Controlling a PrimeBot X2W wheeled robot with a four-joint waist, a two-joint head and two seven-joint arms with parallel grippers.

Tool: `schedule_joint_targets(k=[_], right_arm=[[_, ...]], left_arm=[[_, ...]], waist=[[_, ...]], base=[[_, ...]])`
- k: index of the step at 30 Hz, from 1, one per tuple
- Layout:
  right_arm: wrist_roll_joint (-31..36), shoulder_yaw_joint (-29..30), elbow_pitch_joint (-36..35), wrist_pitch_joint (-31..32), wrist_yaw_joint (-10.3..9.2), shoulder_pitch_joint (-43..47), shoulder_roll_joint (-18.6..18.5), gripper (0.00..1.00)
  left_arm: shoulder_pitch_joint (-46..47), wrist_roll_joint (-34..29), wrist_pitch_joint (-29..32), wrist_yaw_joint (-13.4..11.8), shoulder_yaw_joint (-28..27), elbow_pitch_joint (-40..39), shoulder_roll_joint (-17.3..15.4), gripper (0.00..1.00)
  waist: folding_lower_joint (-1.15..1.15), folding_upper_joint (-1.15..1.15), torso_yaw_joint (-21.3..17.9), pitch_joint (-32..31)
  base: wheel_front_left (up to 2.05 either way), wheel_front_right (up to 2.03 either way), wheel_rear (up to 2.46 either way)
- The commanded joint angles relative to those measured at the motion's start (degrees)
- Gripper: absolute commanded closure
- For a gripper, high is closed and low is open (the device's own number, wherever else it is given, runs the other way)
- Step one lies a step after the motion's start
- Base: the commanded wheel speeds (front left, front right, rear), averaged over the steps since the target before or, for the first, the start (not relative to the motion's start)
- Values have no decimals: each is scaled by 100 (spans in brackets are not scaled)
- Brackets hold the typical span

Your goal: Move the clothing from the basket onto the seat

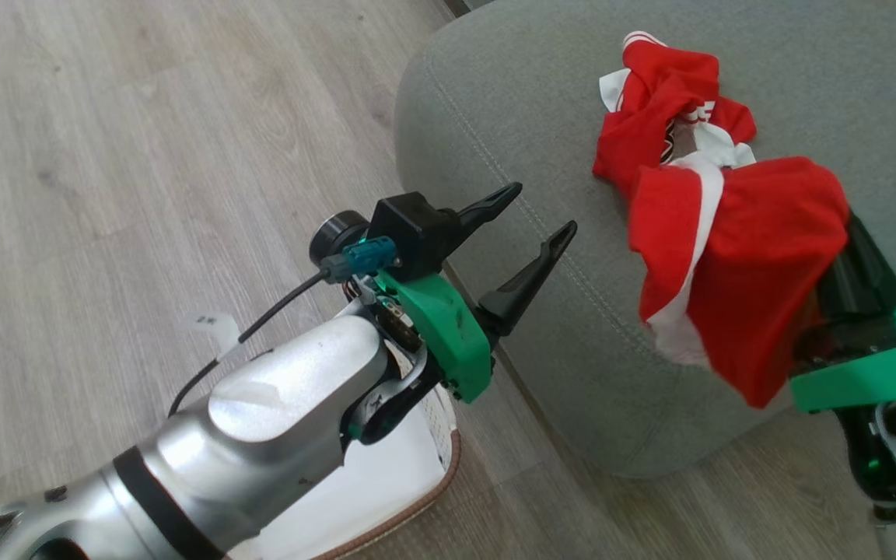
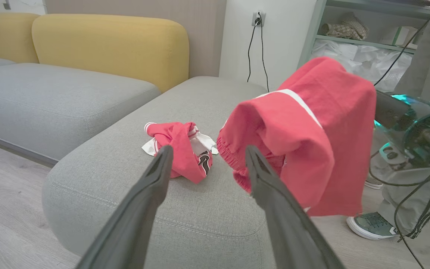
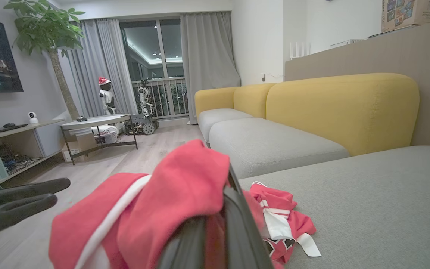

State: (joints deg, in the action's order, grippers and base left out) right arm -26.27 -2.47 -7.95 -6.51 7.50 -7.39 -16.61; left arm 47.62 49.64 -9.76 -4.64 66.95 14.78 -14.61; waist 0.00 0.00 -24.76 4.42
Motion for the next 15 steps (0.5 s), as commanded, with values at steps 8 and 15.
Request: schedule_joint_targets(k=[8,15], right_arm=[[40,102,-327,44,-1,-357,-127,100],[-91,344,-201,-6,-1,-896,-285,100]], left_arm=[[230,-58,-130,-29,-225,-168,-148,0],[311,-122,-140,-14,-194,-160,-154,0]], waist=[[0,0,2,183],[0,0,63,483]], base=[[0,0,0],[0,0,0]])
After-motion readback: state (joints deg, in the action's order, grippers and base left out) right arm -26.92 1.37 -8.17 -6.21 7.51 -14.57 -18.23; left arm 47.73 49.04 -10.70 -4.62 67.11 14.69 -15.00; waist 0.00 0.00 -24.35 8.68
